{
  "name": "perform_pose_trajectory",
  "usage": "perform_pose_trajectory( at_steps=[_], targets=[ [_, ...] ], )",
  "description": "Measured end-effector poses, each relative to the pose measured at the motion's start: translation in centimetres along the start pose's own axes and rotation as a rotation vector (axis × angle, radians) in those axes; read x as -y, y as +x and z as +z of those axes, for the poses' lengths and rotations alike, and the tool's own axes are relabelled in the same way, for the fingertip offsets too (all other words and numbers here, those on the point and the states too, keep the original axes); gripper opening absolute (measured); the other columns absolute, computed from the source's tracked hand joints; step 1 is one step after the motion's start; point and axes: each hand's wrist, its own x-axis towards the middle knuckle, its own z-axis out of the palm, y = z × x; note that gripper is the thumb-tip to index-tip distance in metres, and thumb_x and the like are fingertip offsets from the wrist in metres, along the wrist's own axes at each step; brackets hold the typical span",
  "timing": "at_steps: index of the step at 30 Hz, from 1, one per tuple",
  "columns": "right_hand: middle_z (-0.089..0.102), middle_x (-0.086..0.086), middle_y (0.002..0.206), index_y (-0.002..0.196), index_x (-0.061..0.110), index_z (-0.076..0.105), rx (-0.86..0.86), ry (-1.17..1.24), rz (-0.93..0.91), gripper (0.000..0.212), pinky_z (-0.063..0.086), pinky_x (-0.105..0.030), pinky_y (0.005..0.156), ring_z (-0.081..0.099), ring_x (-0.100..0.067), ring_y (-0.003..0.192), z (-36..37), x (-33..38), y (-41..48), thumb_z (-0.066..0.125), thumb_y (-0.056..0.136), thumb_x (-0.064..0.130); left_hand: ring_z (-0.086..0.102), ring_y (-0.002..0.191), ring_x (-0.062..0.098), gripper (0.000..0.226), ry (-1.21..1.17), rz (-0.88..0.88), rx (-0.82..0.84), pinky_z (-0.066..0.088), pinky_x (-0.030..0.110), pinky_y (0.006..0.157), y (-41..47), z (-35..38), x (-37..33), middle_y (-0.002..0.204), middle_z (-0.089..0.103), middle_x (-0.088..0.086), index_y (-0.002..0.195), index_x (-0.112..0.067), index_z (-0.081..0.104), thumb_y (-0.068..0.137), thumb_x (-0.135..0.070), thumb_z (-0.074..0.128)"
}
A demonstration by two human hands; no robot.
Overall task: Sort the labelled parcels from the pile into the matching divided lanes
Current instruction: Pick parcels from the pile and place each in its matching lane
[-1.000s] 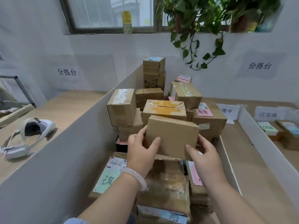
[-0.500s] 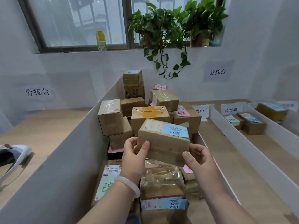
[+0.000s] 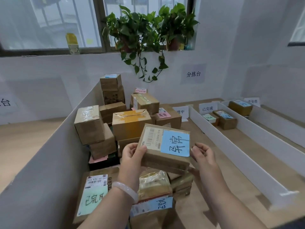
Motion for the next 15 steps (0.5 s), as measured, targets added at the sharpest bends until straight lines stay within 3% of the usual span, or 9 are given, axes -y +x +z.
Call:
perform_pose_trajectory(
  at_steps=[3, 5, 8, 10, 12, 15],
  targets=[
    [0.062, 0.002, 0.126, 0.136, 0.050, 0.038, 0.012, 0.058, 0.116, 0.057, 0.060, -0.043, 0.079, 0.067, -0.014, 0.106, -1.4, 0.7, -0.2, 0.066, 0.088, 0.036, 0.065, 0.108, 0.021, 0.023, -0.006, -0.033, 0.078, 0.058, 0.043, 0.088, 0.2, 0.8, 0.5, 0.115, 0.064, 0.008, 0.117, -0.022, 0.058, 0.094, -0.027, 0.062],
    [0.069, -0.001, 0.118, 0.140, 0.045, 0.037, 0.026, 0.073, 0.166, 0.056, 0.060, -0.044, 0.076, 0.068, -0.016, 0.103, -2.1, 1.0, -0.7, 0.062, 0.093, 0.027, 0.065, 0.108, 0.019, 0.028, -0.013, -0.041, 0.084, 0.057, 0.044, 0.092, 0.3, 1.7, 0.8, 0.115, 0.067, 0.007, 0.118, -0.023, 0.061, 0.092, -0.032, 0.063],
    [0.074, -0.003, 0.106, 0.134, 0.033, 0.044, -0.054, 0.139, 0.170, 0.045, 0.059, -0.051, 0.079, 0.071, -0.017, 0.095, -3.8, 1.1, -1.4, 0.060, 0.094, 0.019, 0.061, 0.112, 0.016, 0.055, 0.021, -0.027, 0.080, 0.050, 0.047, 0.101, 0.1, 4.5, 1.5, 0.119, 0.066, 0.000, 0.124, -0.030, 0.058, 0.076, -0.054, 0.067],
    [0.073, -0.006, 0.106, 0.130, 0.028, 0.045, -0.140, 0.221, 0.148, 0.042, 0.058, -0.054, 0.079, 0.073, -0.015, 0.084, -4.9, 1.2, -1.7, 0.059, 0.094, 0.013, 0.056, 0.115, 0.013, 0.067, 0.028, -0.009, 0.146, 0.048, 0.050, 0.103, -0.7, 7.0, 2.2, 0.122, 0.060, -0.006, 0.137, -0.037, 0.045, 0.075, -0.052, 0.067],
    [0.071, -0.006, 0.106, 0.128, 0.027, 0.043, -0.228, 0.269, 0.119, 0.043, 0.059, -0.052, 0.075, 0.071, -0.015, 0.087, -6.1, 1.4, -1.7, 0.060, 0.093, 0.011, 0.054, 0.120, 0.013, 0.086, 0.064, -0.014, 0.260, 0.050, 0.044, 0.099, -1.8, 9.9, 3.5, 0.122, 0.058, -0.011, 0.147, -0.050, 0.020, 0.079, -0.050, 0.071],
    [0.066, -0.003, 0.114, 0.126, 0.030, 0.042, -0.316, 0.221, 0.067, 0.045, 0.060, -0.046, 0.074, 0.067, -0.016, 0.097, -8.7, 1.4, -1.3, 0.065, 0.090, 0.013, 0.045, 0.135, 0.012, 0.119, 0.220, 0.082, 0.365, 0.042, 0.047, 0.109, -3.1, 13.8, 6.3, 0.149, 0.044, -0.011, 0.132, -0.078, -0.001, 0.048, -0.070, 0.084]
  ],
)
